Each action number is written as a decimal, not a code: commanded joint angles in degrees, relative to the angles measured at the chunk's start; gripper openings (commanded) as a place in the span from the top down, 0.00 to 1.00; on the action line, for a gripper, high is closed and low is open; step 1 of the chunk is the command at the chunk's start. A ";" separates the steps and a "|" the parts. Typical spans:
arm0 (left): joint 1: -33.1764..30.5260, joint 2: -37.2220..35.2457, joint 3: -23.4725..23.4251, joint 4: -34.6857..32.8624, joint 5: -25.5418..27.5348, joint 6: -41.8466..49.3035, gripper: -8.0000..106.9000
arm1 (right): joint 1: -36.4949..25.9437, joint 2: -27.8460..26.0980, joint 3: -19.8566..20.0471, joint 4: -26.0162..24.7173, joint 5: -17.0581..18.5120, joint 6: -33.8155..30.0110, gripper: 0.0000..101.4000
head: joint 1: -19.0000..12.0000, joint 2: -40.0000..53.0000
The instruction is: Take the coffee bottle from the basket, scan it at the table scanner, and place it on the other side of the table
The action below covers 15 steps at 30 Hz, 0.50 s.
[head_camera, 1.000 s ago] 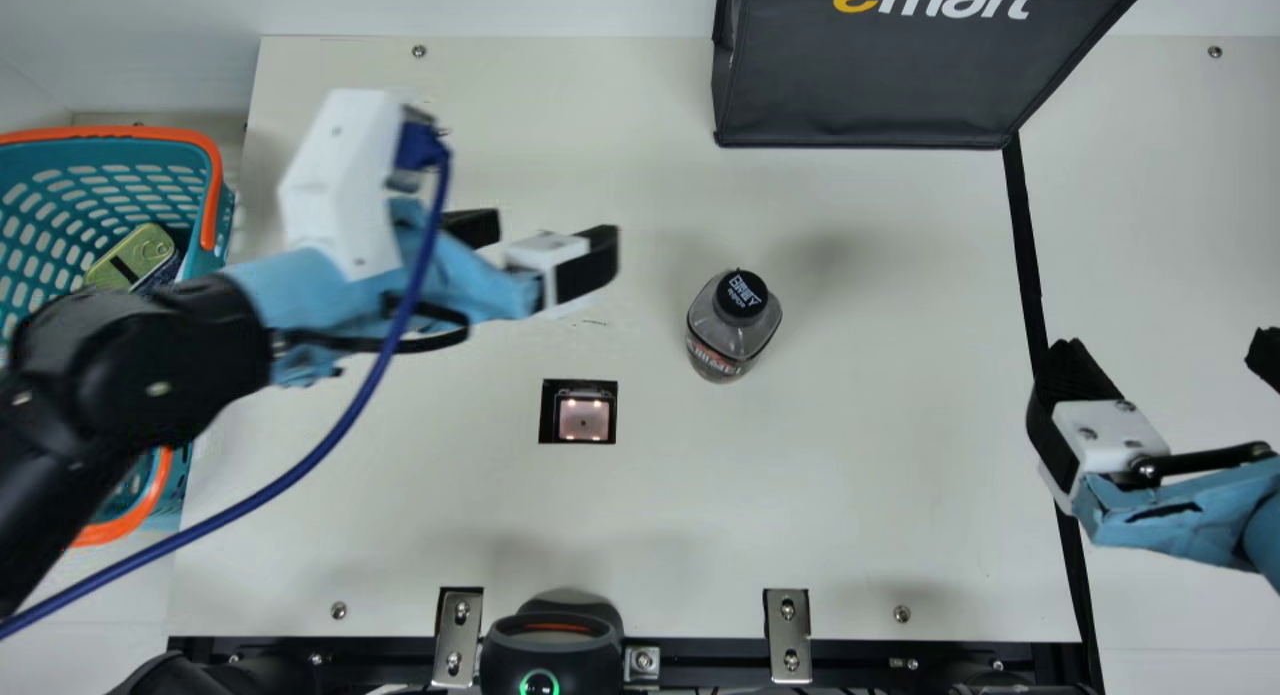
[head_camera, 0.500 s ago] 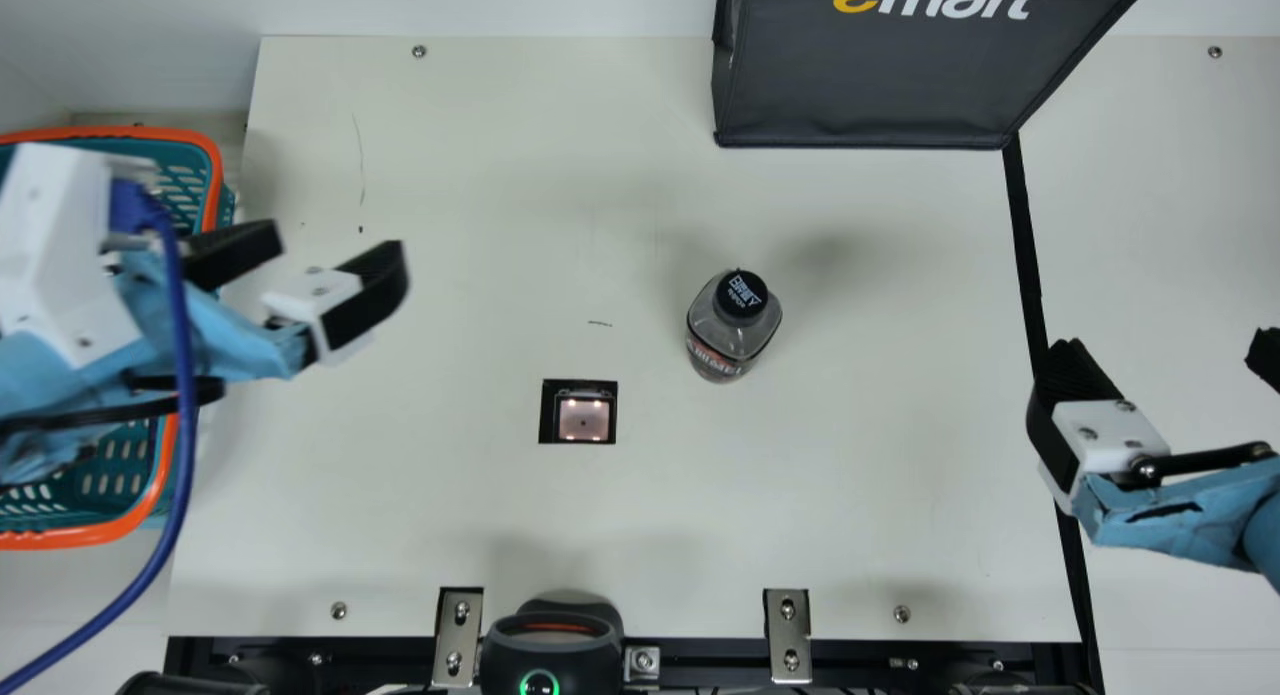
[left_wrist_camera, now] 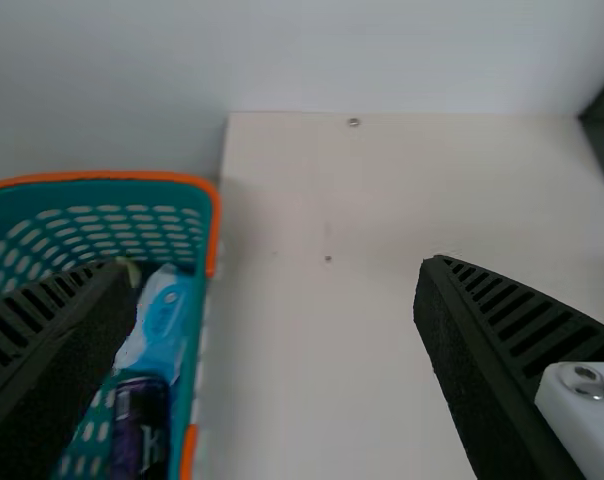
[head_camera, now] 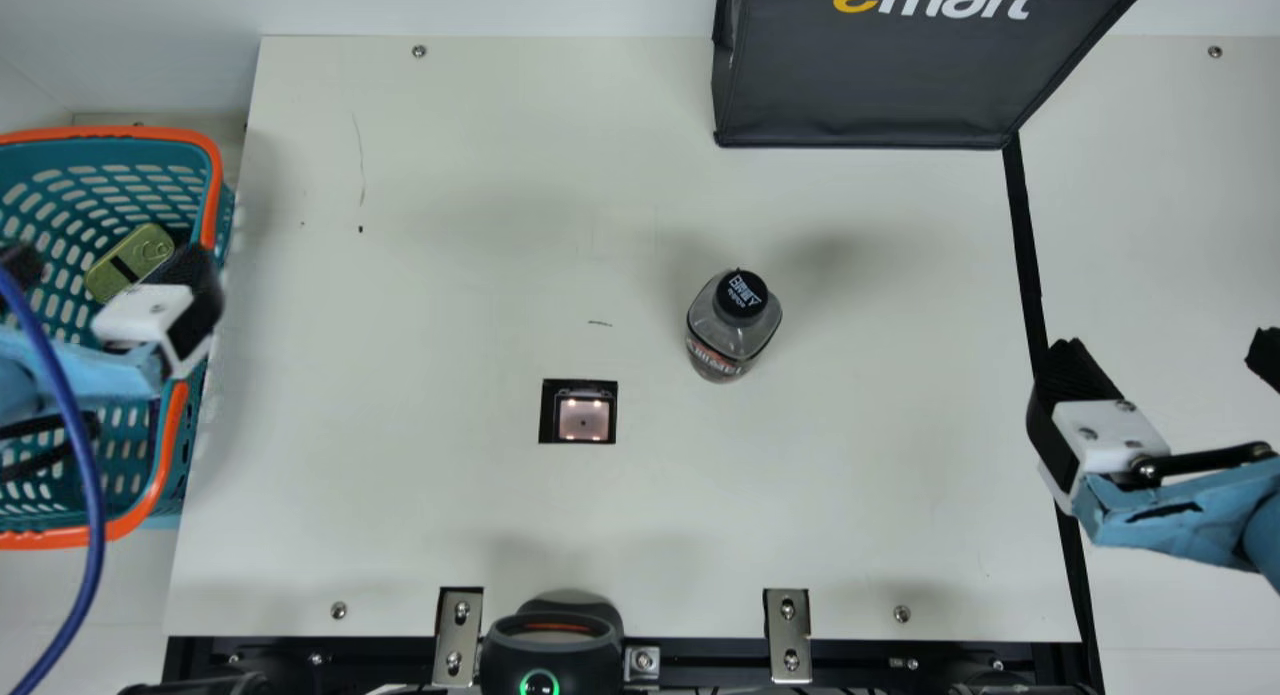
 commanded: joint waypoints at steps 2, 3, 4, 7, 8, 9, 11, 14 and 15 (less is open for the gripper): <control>0.00 -0.11 0.00 0.64 0.15 -0.35 0.15 | 0.00 0.00 0.00 0.00 0.00 0.00 0.06 | -1.66 0.09; 0.00 -0.12 0.00 1.04 0.01 -0.48 0.15 | 0.00 0.00 0.00 0.00 0.00 0.00 0.06 | -1.66 0.09; 0.00 -0.12 0.00 1.23 0.14 -0.48 0.15 | 0.02 0.05 0.00 -0.02 -0.04 0.02 0.06 | -1.66 0.09; 0.00 -0.12 0.00 1.23 0.25 -0.48 0.15 | 1.12 0.37 0.11 0.62 -0.44 -0.19 0.06 | -1.66 0.09; 0.00 -0.12 0.00 1.23 0.25 -0.48 0.15 | 1.83 0.61 0.20 0.96 -0.57 -0.36 0.06 | -1.66 0.09; 0.00 -0.12 0.00 1.23 0.25 -0.48 0.15 | 2.61 0.90 0.30 1.38 -0.75 -0.68 0.06 | -1.66 0.09; 0.00 -0.12 0.00 1.23 0.25 -0.48 0.15 | 4.24 1.60 0.45 2.61 -1.06 -1.72 0.06 | -1.66 0.09; 0.00 -0.12 0.00 1.23 0.25 -0.48 0.15 | 6.67 2.88 0.57 4.95 -1.29 -3.65 0.06 | -1.66 0.09; 0.00 -0.12 0.00 1.23 0.25 -0.48 0.15 | 7.52 3.34 0.62 5.72 -1.33 -4.24 0.06 | -1.66 0.09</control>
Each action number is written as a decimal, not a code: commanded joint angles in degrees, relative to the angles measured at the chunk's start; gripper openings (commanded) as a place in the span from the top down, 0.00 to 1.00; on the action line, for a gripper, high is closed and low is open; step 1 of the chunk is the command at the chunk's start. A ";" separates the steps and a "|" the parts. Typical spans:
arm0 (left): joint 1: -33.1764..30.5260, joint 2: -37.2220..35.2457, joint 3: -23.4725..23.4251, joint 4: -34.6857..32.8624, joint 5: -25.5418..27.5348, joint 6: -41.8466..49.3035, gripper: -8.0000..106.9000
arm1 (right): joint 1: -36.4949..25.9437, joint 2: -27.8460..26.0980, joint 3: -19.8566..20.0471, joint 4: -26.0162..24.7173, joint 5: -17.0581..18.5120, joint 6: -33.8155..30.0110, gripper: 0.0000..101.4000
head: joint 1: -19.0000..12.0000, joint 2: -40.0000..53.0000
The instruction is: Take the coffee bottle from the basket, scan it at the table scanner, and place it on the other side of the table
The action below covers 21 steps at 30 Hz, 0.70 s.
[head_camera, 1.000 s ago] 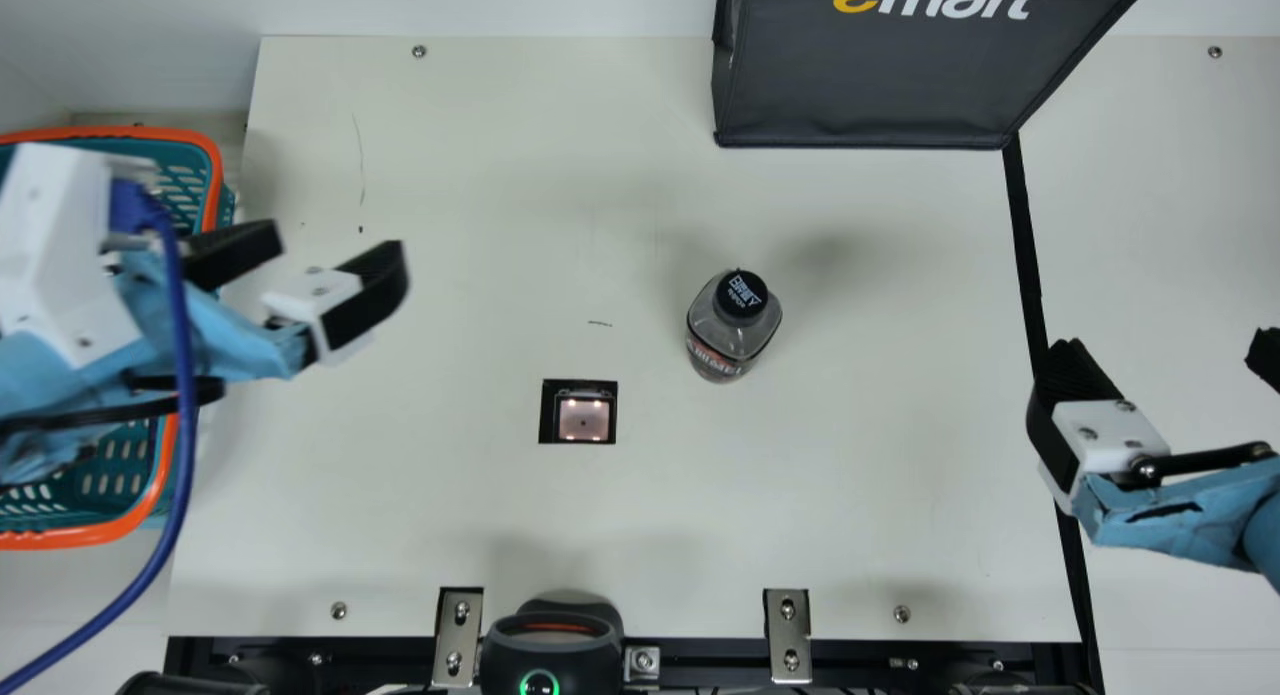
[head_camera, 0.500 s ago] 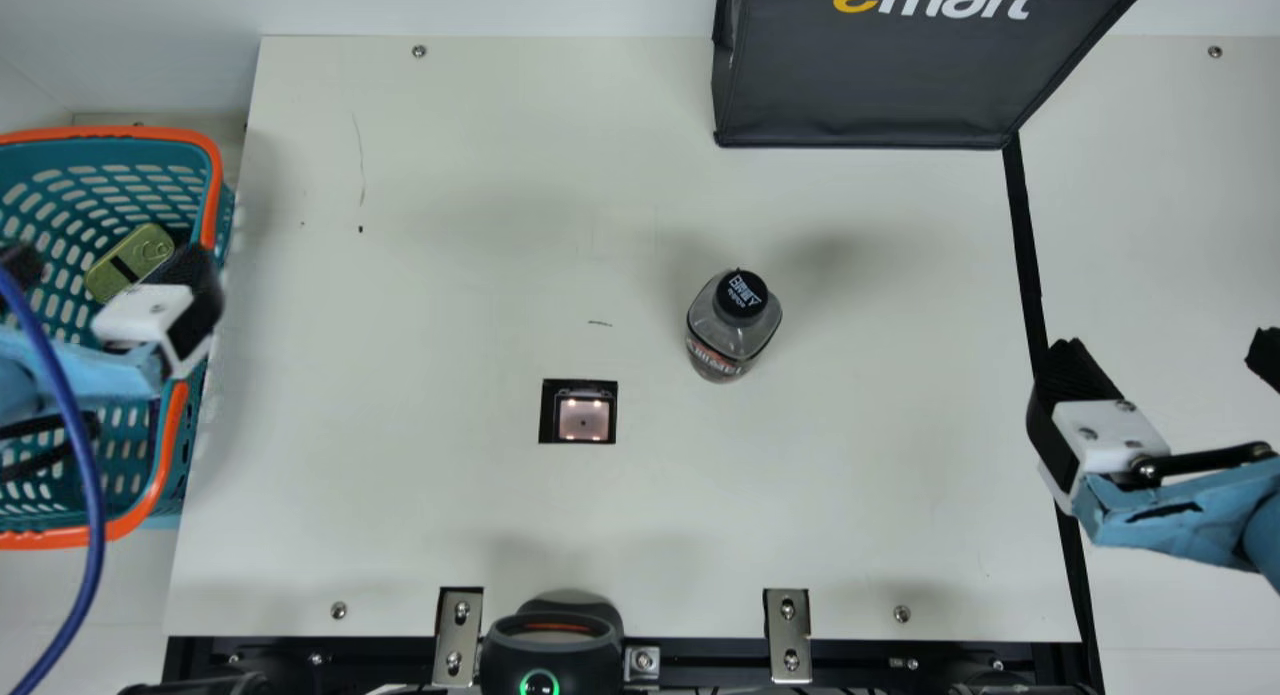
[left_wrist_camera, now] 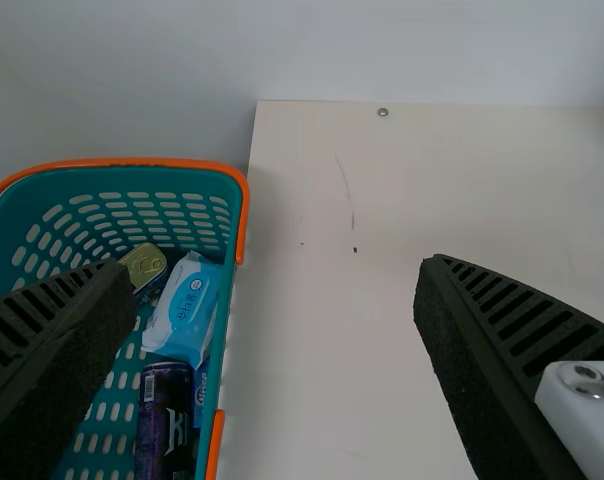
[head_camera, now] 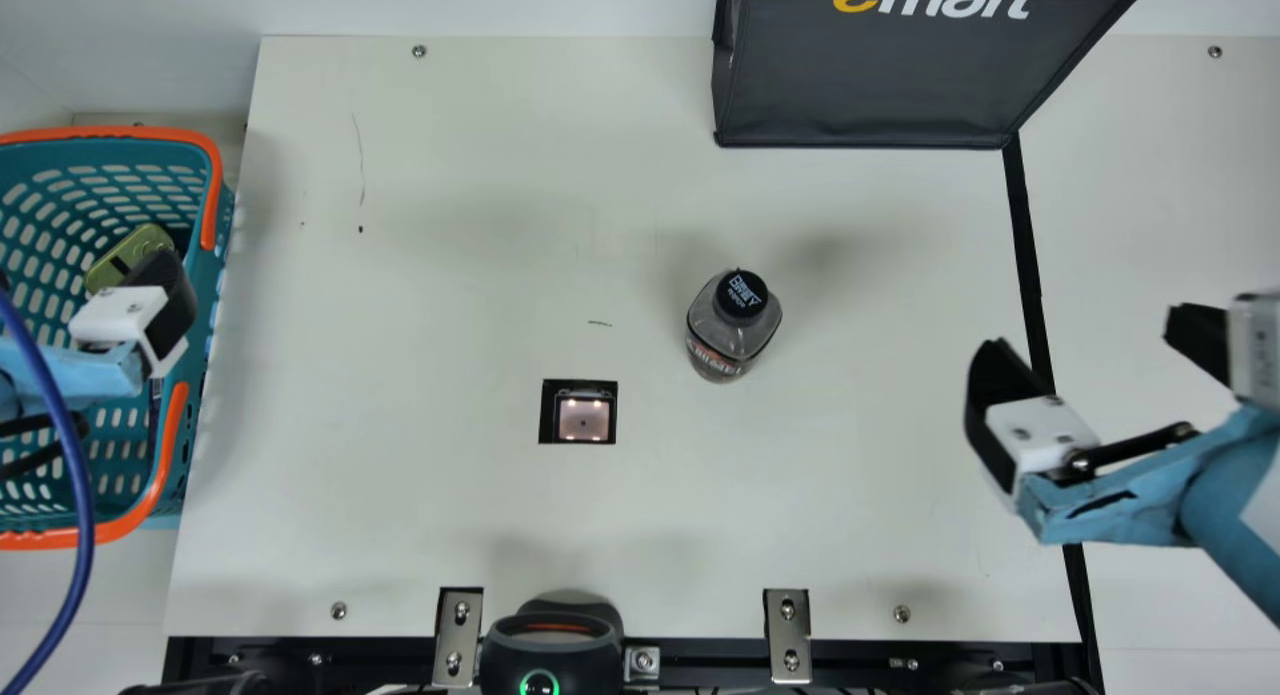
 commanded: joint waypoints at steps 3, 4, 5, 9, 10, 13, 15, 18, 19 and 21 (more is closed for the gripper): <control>0.00 0.00 0.00 0.00 0.00 0.00 0.15 | 2.93 1.90 0.24 4.07 -0.04 -3.21 0.06 | -1.66 0.09; 0.00 0.00 0.00 0.00 0.00 0.00 0.15 | 3.34 2.37 0.32 5.19 0.05 -4.10 0.06 | -1.66 0.09; 0.00 0.00 0.00 0.00 0.00 0.00 0.15 | 3.64 2.83 0.42 6.32 0.15 -4.98 0.06 | -1.66 0.09; 0.00 0.00 0.00 0.00 0.00 0.00 0.15 | 3.35 4.67 1.06 10.29 0.42 -8.91 0.06 | -1.66 0.09; 0.00 0.00 0.00 0.00 0.00 0.00 0.15 | 2.95 5.16 1.33 11.06 0.33 -9.89 0.06 | -1.66 0.09; 0.00 0.00 0.00 0.00 0.00 0.00 0.15 | 1.81 6.75 2.38 13.04 -0.57 -12.39 0.06 | -1.66 0.09; 0.00 0.00 0.00 0.00 0.00 0.00 0.15 | 1.28 7.91 3.22 14.20 -1.55 -13.63 0.06 | -1.66 0.09; 0.00 0.00 0.00 0.00 0.00 0.00 0.15 | 1.48 9.69 4.43 15.21 -3.50 -14.33 0.06 | -1.66 0.09; 0.00 0.00 0.00 0.00 0.00 0.00 0.15 | 1.81 10.25 4.76 15.32 -4.18 -14.27 0.06 | -1.66 0.09; 0.00 0.00 0.00 0.00 0.00 0.00 0.15 | 3.02 11.45 5.38 15.15 -5.72 -13.58 0.06 | -1.66 0.09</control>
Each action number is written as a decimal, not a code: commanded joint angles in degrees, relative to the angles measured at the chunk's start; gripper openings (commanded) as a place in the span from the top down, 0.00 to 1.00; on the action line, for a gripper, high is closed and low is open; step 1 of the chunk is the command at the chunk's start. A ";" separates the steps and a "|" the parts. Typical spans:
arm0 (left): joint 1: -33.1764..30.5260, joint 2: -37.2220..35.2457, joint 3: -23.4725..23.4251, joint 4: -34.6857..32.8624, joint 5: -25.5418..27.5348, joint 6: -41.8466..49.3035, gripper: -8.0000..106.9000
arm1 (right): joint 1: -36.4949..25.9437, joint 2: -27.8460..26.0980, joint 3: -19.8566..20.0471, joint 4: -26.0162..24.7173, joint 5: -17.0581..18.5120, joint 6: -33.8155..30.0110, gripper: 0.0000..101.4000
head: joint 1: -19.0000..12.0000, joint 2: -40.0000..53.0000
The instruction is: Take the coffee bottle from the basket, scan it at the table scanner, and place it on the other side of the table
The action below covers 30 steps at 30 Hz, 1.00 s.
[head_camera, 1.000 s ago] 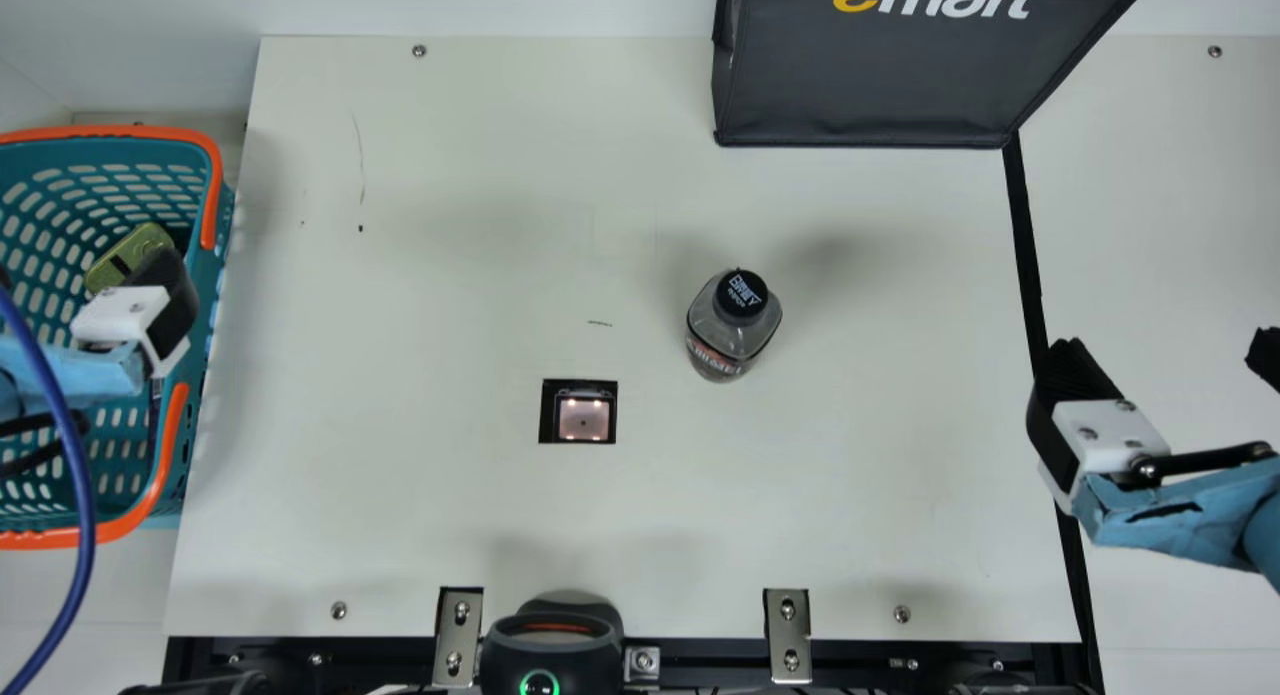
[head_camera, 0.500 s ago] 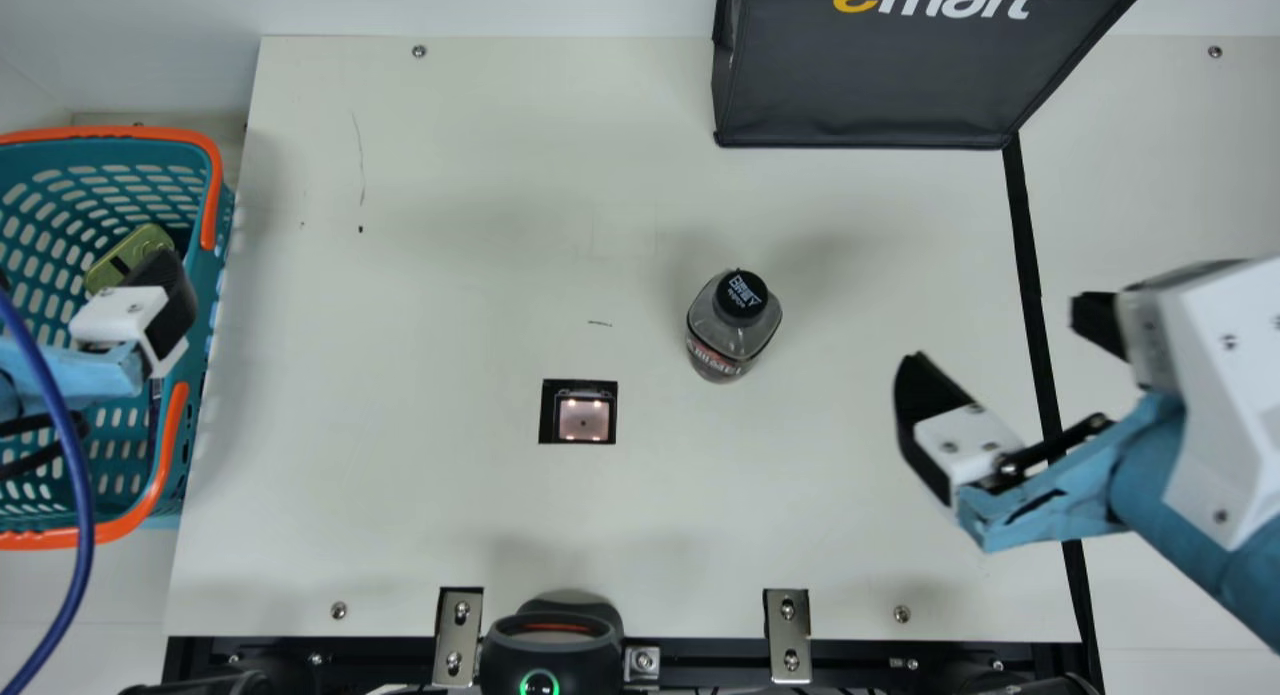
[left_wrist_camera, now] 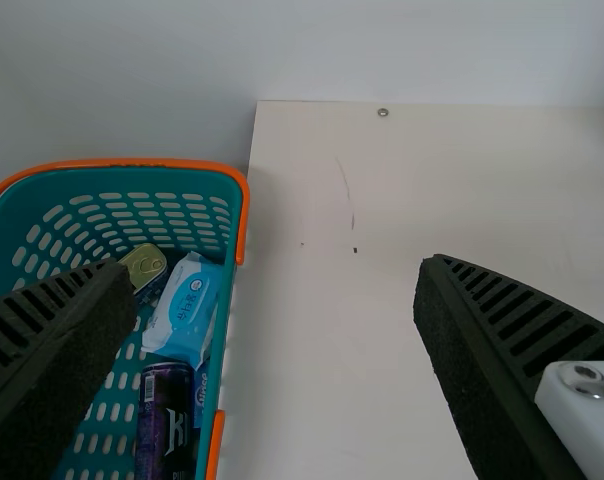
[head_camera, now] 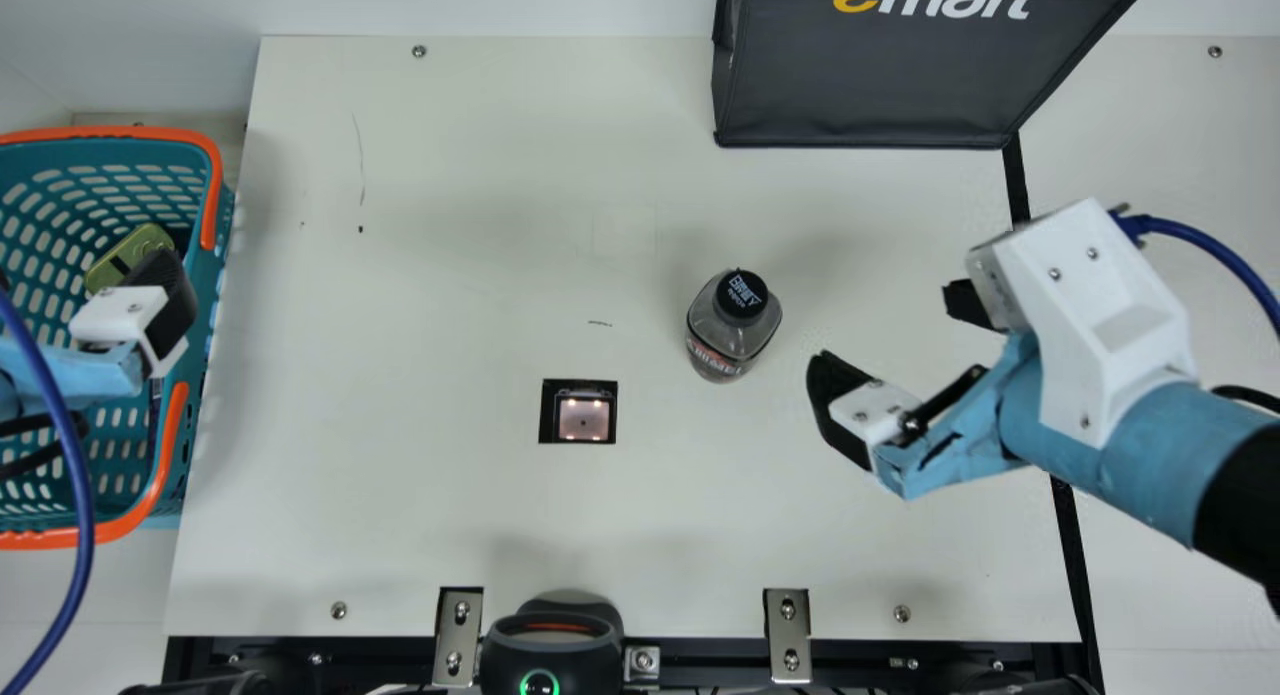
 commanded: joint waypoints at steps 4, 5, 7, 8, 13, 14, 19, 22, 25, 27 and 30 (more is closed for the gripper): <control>0.00 0.00 0.00 0.00 0.00 0.00 0.15 | 4.09 3.08 1.12 -1.25 -4.01 3.15 0.06 | -1.66 0.09; 0.00 0.00 0.00 0.00 0.00 0.00 0.15 | 5.07 3.65 1.29 -1.69 -4.81 3.96 0.06 | -1.66 0.09; 0.00 0.00 0.00 0.00 0.00 0.00 0.15 | 6.98 4.76 1.55 -2.62 -6.31 5.61 0.06 | -1.66 0.09; 0.00 0.00 0.00 0.00 0.00 0.00 0.15 | 7.95 5.31 1.64 -3.13 -7.03 6.49 0.06 | -1.66 0.09; 0.00 0.00 0.00 0.00 0.00 0.00 0.15 | 12.33 7.86 2.23 -5.94 -10.65 10.76 0.06 | -1.66 0.09; 0.00 0.00 0.00 0.00 0.00 0.00 0.15 | 13.12 8.34 2.36 -6.54 -11.34 11.66 0.06 | -1.66 0.09; 0.00 0.00 0.00 0.00 0.00 0.00 0.15 | 16.31 10.26 3.00 -9.38 -14.31 15.84 0.06 | -1.66 0.09; 0.00 0.00 0.00 0.00 0.00 0.00 0.15 | 17.67 11.16 3.41 -10.98 -15.80 17.90 0.06 | -1.66 0.09; 0.00 0.00 0.00 0.00 0.00 0.00 0.15 | 18.76 11.98 3.90 -12.63 -17.27 19.77 0.06 | -1.66 0.09; 0.00 0.00 0.00 0.00 0.00 0.00 0.15 | 19.40 12.53 4.32 -13.83 -18.34 20.97 0.06 | -1.66 0.09; 0.00 0.00 0.00 0.00 0.00 0.00 0.15 | 20.27 13.50 4.93 -15.75 -20.01 22.98 0.06 | -1.66 0.09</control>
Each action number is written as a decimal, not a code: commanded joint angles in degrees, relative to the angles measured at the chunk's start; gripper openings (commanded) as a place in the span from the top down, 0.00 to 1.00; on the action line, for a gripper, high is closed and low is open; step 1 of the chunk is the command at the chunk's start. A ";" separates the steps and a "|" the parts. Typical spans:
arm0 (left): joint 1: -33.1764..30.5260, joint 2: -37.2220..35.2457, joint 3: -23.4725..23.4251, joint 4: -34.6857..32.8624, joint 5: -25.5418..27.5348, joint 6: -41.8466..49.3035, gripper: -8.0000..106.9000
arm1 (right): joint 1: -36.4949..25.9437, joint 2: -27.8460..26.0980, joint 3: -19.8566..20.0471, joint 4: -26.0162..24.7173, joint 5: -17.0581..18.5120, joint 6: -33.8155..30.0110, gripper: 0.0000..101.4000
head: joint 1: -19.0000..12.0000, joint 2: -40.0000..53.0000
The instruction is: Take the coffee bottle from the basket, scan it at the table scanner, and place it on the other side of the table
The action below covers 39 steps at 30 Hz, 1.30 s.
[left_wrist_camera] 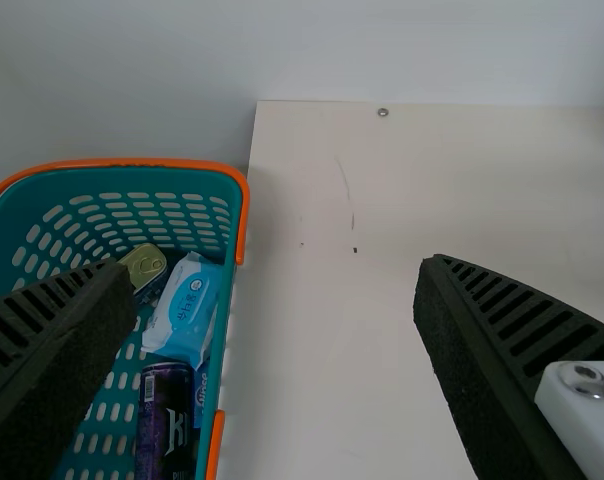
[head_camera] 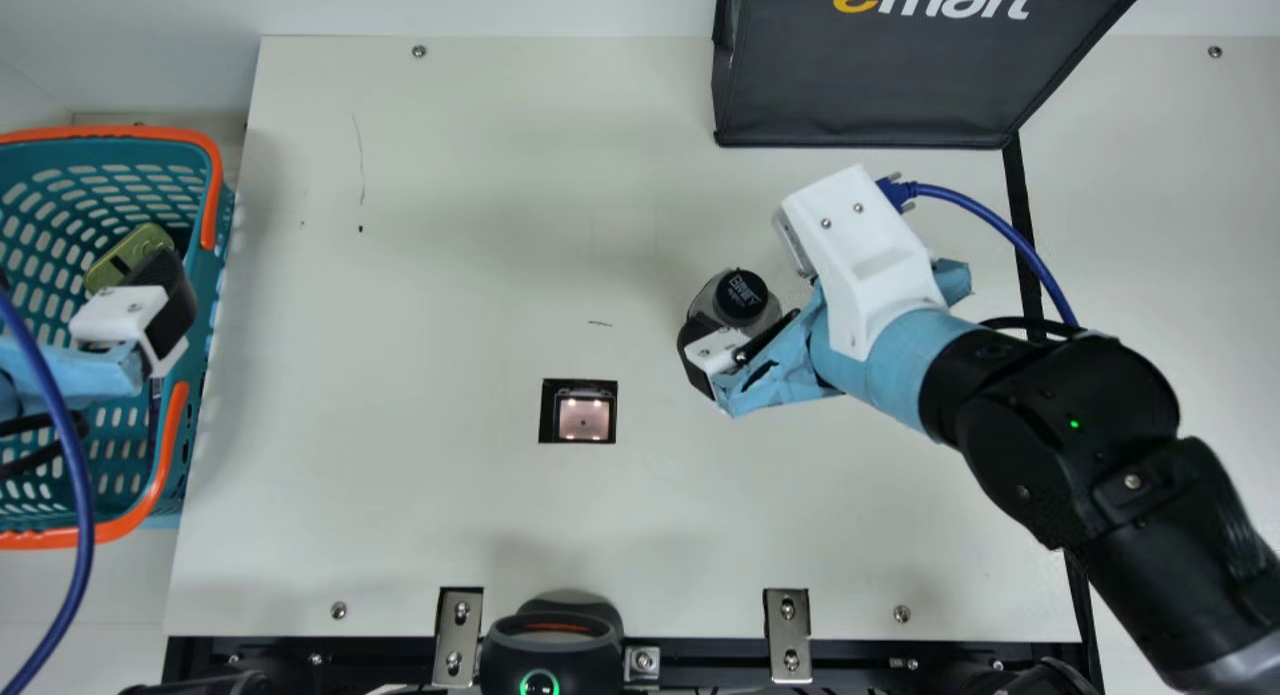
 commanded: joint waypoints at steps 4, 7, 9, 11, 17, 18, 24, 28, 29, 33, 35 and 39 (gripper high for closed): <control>0.00 0.00 0.00 0.00 0.00 0.00 0.15 | 1.59 1.79 0.89 -3.95 -2.98 4.37 0.06 | -1.66 0.09; 0.00 0.00 0.00 0.00 0.00 0.00 0.15 | 2.85 2.87 1.40 -6.36 -4.23 7.44 0.06 | -1.66 0.09; 0.00 0.00 0.00 0.00 0.00 0.00 0.15 | 3.63 3.46 1.71 -7.95 -4.79 9.57 0.06 | -1.66 0.09; 0.00 0.00 0.00 0.00 0.00 0.00 0.15 | 4.39 3.96 1.96 -9.39 -5.22 11.64 0.06 | -1.66 0.09; 0.00 0.00 0.00 0.00 0.00 0.00 0.15 | 6.40 4.86 2.45 -13.16 -5.63 17.17 0.06 | -1.66 0.09; 0.00 0.00 0.00 0.00 0.00 0.00 0.15 | 6.69 4.93 2.55 -13.69 -5.65 17.95 0.06 | -1.66 0.09; 0.00 0.00 0.00 0.00 0.00 0.00 0.15 | 8.30 5.14 2.89 -16.65 -5.33 22.02 0.33 | -1.66 0.09; 0.00 0.00 0.00 0.00 0.00 0.00 0.15 | 9.50 4.95 2.82 -18.97 -4.65 24.59 0.59 | -1.66 0.09; 0.00 0.00 0.00 0.00 0.00 0.00 0.15 | 9.81 4.87 2.76 -19.59 -4.45 25.18 0.66 | -1.66 0.09; 0.00 0.00 0.00 0.00 0.00 0.00 0.15 | 11.14 4.57 2.25 -21.94 -3.52 27.34 0.92 | -1.66 0.09; 0.00 0.00 0.00 0.00 0.00 0.00 0.15 | 11.78 4.42 1.78 -22.96 -2.99 28.28 1.00 | -1.66 0.09; 0.00 0.00 0.00 0.00 0.00 0.00 0.15 | 12.88 4.04 0.22 -24.51 -1.43 29.59 1.00 | -1.66 0.09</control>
